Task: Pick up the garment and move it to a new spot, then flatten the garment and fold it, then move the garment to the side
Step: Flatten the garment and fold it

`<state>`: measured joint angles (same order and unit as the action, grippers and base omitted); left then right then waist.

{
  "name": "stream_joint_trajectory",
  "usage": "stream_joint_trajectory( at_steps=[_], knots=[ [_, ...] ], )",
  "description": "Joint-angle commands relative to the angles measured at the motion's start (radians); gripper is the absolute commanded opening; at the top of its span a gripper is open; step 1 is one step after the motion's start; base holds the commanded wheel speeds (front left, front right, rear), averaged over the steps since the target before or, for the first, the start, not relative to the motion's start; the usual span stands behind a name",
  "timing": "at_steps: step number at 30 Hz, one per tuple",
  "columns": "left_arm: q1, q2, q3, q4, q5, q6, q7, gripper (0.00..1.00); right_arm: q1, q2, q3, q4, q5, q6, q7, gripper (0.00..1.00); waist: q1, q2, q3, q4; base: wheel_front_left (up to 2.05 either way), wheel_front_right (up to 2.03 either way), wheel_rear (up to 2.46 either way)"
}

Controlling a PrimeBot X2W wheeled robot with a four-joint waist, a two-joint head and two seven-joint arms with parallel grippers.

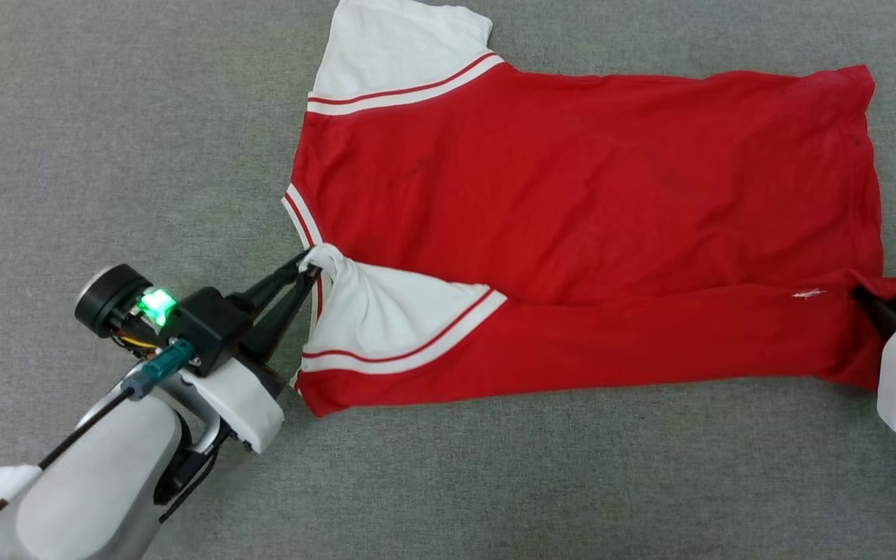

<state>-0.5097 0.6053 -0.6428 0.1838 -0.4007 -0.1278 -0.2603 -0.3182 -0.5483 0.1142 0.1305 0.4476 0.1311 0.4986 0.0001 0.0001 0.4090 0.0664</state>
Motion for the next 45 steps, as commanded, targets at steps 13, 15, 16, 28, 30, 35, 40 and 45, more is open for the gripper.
stream_joint_trajectory(
  at_steps=[13, 15, 16, 28, 30, 35, 40, 45],
  knots=[
    [0.006, -0.057, 0.012, 0.183, -0.065, 0.014, -0.005, 1.0, -0.046, 0.038, 0.043, 0.075, -0.04, -0.001, -0.057, 1.0, -0.0001, -0.0001, -0.083, -0.014, 0.0, 0.0, 0.0],
    [0.032, -0.072, 0.028, 0.206, -0.1, 0.033, 0.003, 1.0, -0.034, 0.037, 0.049, 0.068, -0.047, -0.001, -0.065, 1.0, -0.0001, -0.0001, -0.11, -0.015, 0.0, 0.0, 0.0],
    [0.044, -0.079, 0.04, 0.213, -0.123, 0.041, 0.011, 1.0, -0.026, 0.037, 0.046, 0.063, -0.053, -0.001, -0.067, 1.0, -0.0001, -0.0001, -0.124, -0.015, 0.0, 0.0, 0.0],
    [0.282, -0.124, 0.163, 0.012, -0.386, 0.217, 0.184, 1.0, 0.171, 0.145, -0.103, -0.1, -0.133, -0.001, 0.029, 1.0, -0.0001, -0.0001, -0.24, 0.003, 0.0, 0.0, 0.0],
    [0.323, -0.115, 0.159, -0.053, -0.403, 0.249, 0.228, 1.0, 0.201, 0.166, -0.13, -0.135, -0.15, -0.001, 0.052, 1.0, -0.0001, -0.0001, -0.242, 0.0, 0.0, 0.0, 0.0],
    [0.387, -0.09, 0.133, -0.162, -0.416, 0.295, 0.314, 1.0, 0.245, 0.21, -0.163, -0.205, -0.173, -0.001, 0.095, 1.0, -0.0001, -0.0001, -0.231, -0.014, 0.0, 0.0, 0.0],
    [0.394, -0.081, 0.128, -0.22, -0.423, 0.336, 0.369, 1.0, 0.27, 0.249, -0.184, -0.277, -0.193, -0.001, 0.124, 1.0, -0.0001, -0.0001, -0.199, -0.035, 0.0, 0.0, 0.0],
    [0.366, -0.07, 0.121, -0.209, -0.409, 0.361, 0.407, 1.0, 0.265, 0.256, -0.181, -0.312, -0.202, -0.001, 0.133, 1.0, -0.0001, -0.0001, -0.153, -0.061, 0.0, 0.0, 0.0]
  ],
)
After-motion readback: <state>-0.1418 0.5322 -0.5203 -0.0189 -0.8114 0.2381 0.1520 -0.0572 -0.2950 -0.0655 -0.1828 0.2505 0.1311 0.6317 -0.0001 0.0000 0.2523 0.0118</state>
